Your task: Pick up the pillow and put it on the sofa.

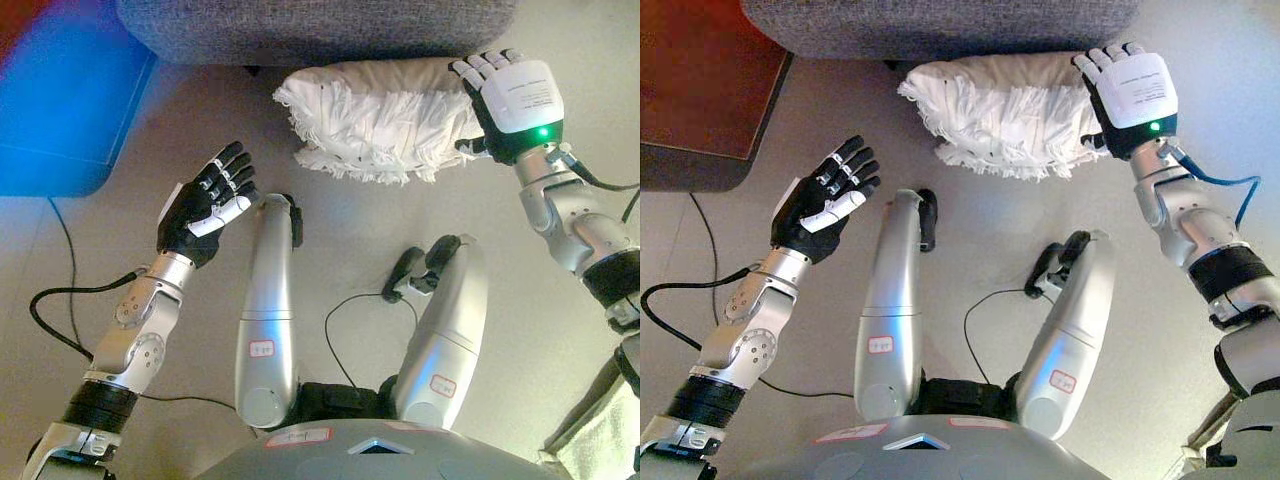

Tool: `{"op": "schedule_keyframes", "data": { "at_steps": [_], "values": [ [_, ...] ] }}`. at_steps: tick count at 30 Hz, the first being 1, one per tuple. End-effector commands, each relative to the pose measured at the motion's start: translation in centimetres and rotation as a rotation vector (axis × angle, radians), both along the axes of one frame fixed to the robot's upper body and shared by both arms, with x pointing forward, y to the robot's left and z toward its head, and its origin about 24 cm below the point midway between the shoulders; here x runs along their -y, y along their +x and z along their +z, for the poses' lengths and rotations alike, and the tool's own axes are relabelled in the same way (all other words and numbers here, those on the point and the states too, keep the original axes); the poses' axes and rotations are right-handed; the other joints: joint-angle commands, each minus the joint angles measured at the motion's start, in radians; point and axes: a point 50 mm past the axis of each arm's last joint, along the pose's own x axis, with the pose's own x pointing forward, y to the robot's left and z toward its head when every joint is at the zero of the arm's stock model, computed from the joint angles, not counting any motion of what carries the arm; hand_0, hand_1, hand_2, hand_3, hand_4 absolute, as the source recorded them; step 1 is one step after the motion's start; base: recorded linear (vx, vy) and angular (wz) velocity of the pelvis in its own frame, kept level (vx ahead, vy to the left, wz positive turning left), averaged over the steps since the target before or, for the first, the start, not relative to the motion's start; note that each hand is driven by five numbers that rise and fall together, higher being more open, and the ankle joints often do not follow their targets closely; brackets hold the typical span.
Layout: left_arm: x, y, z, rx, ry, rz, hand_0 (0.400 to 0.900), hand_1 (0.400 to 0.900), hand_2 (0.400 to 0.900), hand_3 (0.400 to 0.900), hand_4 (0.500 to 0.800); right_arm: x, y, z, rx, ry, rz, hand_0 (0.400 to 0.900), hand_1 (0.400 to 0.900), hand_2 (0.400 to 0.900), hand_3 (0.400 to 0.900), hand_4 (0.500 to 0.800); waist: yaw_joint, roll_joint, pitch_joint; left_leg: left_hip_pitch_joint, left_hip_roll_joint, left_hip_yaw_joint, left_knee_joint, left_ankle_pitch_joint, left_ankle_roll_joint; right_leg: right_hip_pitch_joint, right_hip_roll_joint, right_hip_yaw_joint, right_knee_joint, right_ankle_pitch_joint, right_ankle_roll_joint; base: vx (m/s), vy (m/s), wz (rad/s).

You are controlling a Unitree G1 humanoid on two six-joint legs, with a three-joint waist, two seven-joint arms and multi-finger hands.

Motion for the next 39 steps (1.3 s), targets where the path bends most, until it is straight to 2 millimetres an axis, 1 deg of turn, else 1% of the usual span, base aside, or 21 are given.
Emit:
{"op": "schedule_keyframes", "data": {
  "at_steps": [1, 9, 11, 13, 16, 17, 18, 19, 20, 21, 22, 24, 31, 39],
  "values": [
    [1.8, 0.4, 3.8, 0.219, -0.077, -0.090, 0.900, 0.900, 0.900, 0.900, 0.800, 0.4, 1.4, 7.4, 0.222, 0.008, -0.024, 0.900, 0.900, 0.900, 0.900, 0.800, 0.020, 0.065, -0.003, 0.052, 0.017, -0.046, 0.296, -0.246, 0.093, -0.064, 0.020, -0.007, -0.026, 0.145, 0.032, -0.05, 0.004, 0.02],
    [2.3, 0.7, 5.0, 0.271, -0.094, -0.118, 0.900, 0.900, 0.900, 0.900, 0.800, -0.6, 2.6, 9.6, 0.215, 0.002, -0.021, 0.900, 0.900, 0.900, 0.900, 0.800, 0.045, 0.073, -0.003, -0.013, 0.012, -0.061, 0.357, -0.271, 0.096, -0.139, 0.017, 0.004, 0.062, 0.112, 0.023, -0.05, -0.004, 0.02],
    [2.5, 0.8, 5.3, 0.288, -0.097, -0.131, 0.900, 0.900, 0.900, 0.900, 0.800, -0.7, 2.8, 10.0, 0.216, 0.023, -0.030, 0.900, 0.900, 0.900, 0.900, 0.800, 0.048, 0.078, -0.003, -0.033, 0.012, -0.061, 0.375, -0.280, 0.097, -0.161, 0.015, 0.012, 0.089, 0.102, 0.022, -0.06, 0.001, 0.04],
    [2.5, 0.8, 5.5, 0.295, -0.105, -0.137, 0.900, 0.900, 0.900, 0.900, 0.800, -0.8, 2.9, 10.2, 0.207, 0.031, -0.035, 0.900, 0.900, 0.900, 0.900, 0.800, 0.050, 0.080, -0.003, -0.048, 0.014, -0.062, 0.385, -0.288, 0.100, -0.177, 0.015, 0.017, 0.103, 0.098, 0.022, -0.05, 0.003, 0.03],
    [2.6, 0.8, 5.8, 0.301, -0.119, -0.143, 0.900, 0.900, 0.900, 0.900, 0.800, -0.8, 3.3, 9.9, 0.149, 0.069, -0.055, 0.900, 0.900, 0.900, 0.900, 0.800, 0.056, 0.086, -0.003, -0.071, 0.014, -0.064, 0.415, -0.295, 0.100, -0.200, 0.012, 0.026, 0.137, 0.087, 0.020, -0.04, -0.001, 0.05],
    [2.6, 0.9, 5.9, 0.302, -0.119, -0.143, 0.900, 0.900, 0.900, 0.900, 0.800, -0.9, 3.4, 9.8, 0.129, 0.089, -0.060, 0.820, 0.820, 0.820, 0.820, 0.752, 0.058, 0.088, -0.003, -0.080, 0.015, -0.065, 0.425, -0.297, 0.100, -0.206, 0.011, 0.029, 0.144, 0.085, 0.019, -0.03, -0.002, 0.05],
    [2.6, 0.9, 6.0, 0.300, -0.119, -0.146, 0.900, 0.900, 0.900, 0.900, 0.800, -0.9, 3.5, 9.8, 0.101, 0.114, -0.066, 0.820, 0.820, 0.820, 0.820, 0.752, 0.060, 0.089, -0.003, -0.087, 0.015, -0.066, 0.434, -0.298, 0.099, -0.211, 0.010, 0.032, 0.151, 0.084, 0.019, -0.03, -0.002, 0.04],
    [2.6, 0.9, 6.1, 0.298, -0.117, -0.149, 0.900, 0.900, 0.900, 0.900, 0.800, -1.0, 3.7, 9.7, 0.075, 0.137, -0.073, 0.592, 0.592, 0.592, 0.592, 0.615, 0.061, 0.090, -0.003, -0.092, 0.016, -0.067, 0.440, -0.301, 0.100, -0.216, 0.009, 0.035, 0.154, 0.085, 0.019, 0.00, 0.000, 0.00],
    [2.6, 1.0, 6.1, 0.293, -0.114, -0.148, 0.900, 0.900, 0.900, 0.900, 0.800, -1.2, 3.8, 9.6, 0.060, 0.136, -0.066, 0.529, 0.529, 0.529, 0.529, 0.578, 0.062, 0.090, -0.003, -0.093, 0.019, -0.069, 0.442, -0.304, 0.102, -0.219, 0.007, 0.037, 0.155, 0.086, 0.019, 0.00, 0.000, 0.00],
    [2.5, 1.0, 6.1, 0.287, -0.114, -0.145, 0.900, 0.900, 0.900, 0.900, 0.800, -1.4, 3.9, 9.5, 0.029, 0.145, -0.064, 0.529, 0.529, 0.529, 0.529, 0.578, 0.063, 0.090, -0.003, -0.091, 0.021, -0.069, 0.440, -0.303, 0.102, -0.219, 0.006, 0.038, 0.154, 0.088, 0.019, 0.00, 0.000, 0.00],
    [2.5, 1.1, 6.1, 0.281, -0.114, -0.144, 0.900, 0.900, 0.900, 0.900, 0.800, -1.4, 3.9, 9.2, 0.004, 0.152, -0.065, 0.400, 0.400, 0.400, 0.400, 0.500, 0.063, 0.090, -0.003, -0.089, 0.022, -0.071, 0.438, -0.298, 0.100, -0.217, 0.004, 0.038, 0.154, 0.090, 0.019, 0.00, 0.000, 0.00],
    [2.5, 1.0, 5.9, 0.268, -0.108, -0.149, 0.900, 0.900, 0.900, 0.900, 0.800, -1.6, 4.0, 8.6, -0.033, 0.157, -0.060, 0.400, 0.400, 0.400, 0.400, 0.500, 0.064, 0.091, -0.003, -0.088, 0.027, -0.076, 0.439, -0.292, 0.099, -0.213, 0.001, 0.043, 0.151, 0.096, 0.017, 0.03, -0.022, 0.06],
    [2.2, 0.5, 5.2, 0.231, -0.099, -0.148, 0.900, 0.900, 0.900, 0.900, 0.800, -1.5, 3.7, 7.2, -0.077, 0.217, -0.046, 0.400, 0.400, 0.400, 0.400, 0.500, 0.058, 0.096, -0.003, -0.083, 0.056, -0.092, 0.441, -0.280, 0.090, -0.198, -0.012, 0.062, 0.157, 0.104, 0.019, 0.05, -0.006, 0.05],
    [2.4, 0.2, 4.8, 0.205, -0.108, -0.155, 0.900, 0.900, 0.900, 0.900, 0.800, -2.0, 3.4, 6.4, -0.082, 0.266, -0.018, 0.400, 0.400, 0.400, 0.400, 0.500, 0.055, 0.104, -0.003, -0.070, 0.071, -0.101, 0.463, -0.287, 0.087, -0.175, -0.019, 0.081, 0.157, 0.107, 0.021, 0.04, 0.026, -0.01]
  ]
}}
